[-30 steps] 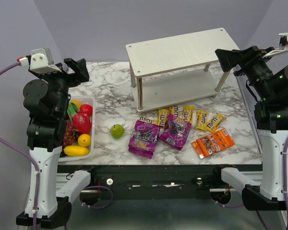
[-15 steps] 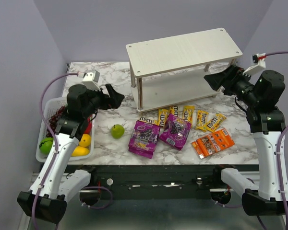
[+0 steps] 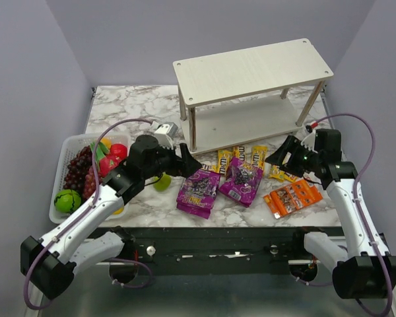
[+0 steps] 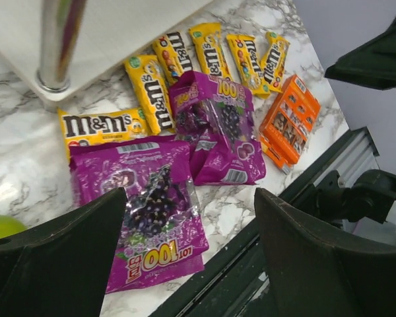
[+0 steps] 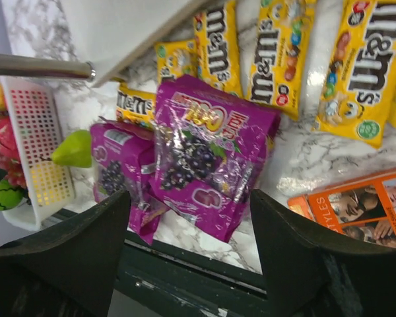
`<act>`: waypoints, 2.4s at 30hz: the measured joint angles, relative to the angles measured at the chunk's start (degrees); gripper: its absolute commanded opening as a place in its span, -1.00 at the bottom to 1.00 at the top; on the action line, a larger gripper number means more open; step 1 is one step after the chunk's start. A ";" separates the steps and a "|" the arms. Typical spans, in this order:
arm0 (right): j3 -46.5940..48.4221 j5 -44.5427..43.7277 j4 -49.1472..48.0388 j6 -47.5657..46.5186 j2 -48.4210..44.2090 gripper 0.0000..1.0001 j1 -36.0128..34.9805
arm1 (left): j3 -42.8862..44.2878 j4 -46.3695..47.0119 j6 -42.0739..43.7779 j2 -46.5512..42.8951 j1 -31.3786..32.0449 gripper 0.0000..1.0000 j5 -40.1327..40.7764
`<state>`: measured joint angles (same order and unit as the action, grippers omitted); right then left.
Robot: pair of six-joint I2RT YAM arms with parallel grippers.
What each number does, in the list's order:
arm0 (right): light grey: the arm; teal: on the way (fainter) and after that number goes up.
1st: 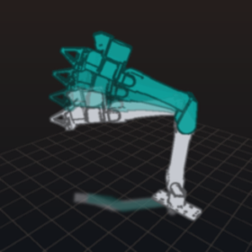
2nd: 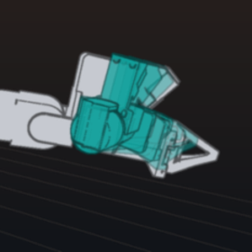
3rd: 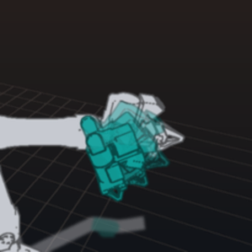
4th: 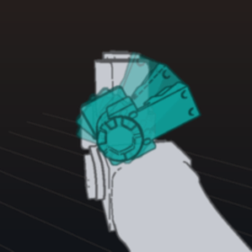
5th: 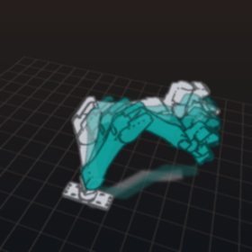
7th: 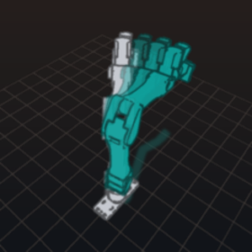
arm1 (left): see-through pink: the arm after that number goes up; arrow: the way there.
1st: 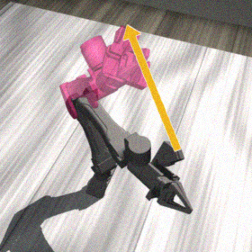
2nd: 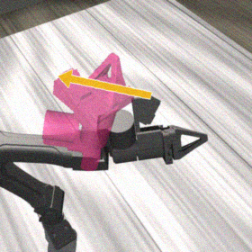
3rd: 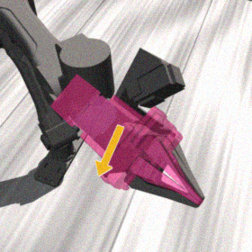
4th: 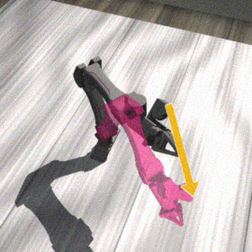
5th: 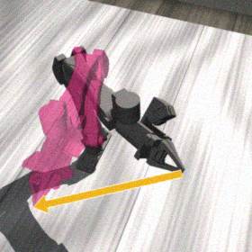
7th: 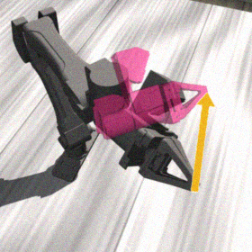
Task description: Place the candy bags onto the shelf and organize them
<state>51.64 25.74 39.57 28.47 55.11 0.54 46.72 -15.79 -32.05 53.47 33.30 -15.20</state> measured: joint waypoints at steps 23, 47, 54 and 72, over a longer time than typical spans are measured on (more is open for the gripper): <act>-24.92 3.17 -24.28 7.65 10.51 0.58 -8.72 | 0.52 6.82 -2.19 11.54 8.46 0.57 8.35; -19.80 1.81 -22.77 7.56 3.52 -0.99 -9.11 | 4.72 0.96 -1.53 4.26 8.46 0.66 21.55; -7.10 0.96 -11.72 4.50 -2.91 -0.99 -9.11 | 7.04 0.20 1.36 2.19 8.44 0.72 24.92; 30.93 2.29 3.21 0.42 -1.79 -0.99 -9.11 | 15.52 -1.60 7.85 -0.96 8.46 0.76 34.38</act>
<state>82.56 28.03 42.78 28.88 53.32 -8.58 62.24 -17.39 -24.21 52.51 41.76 19.18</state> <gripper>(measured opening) 0.008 0.875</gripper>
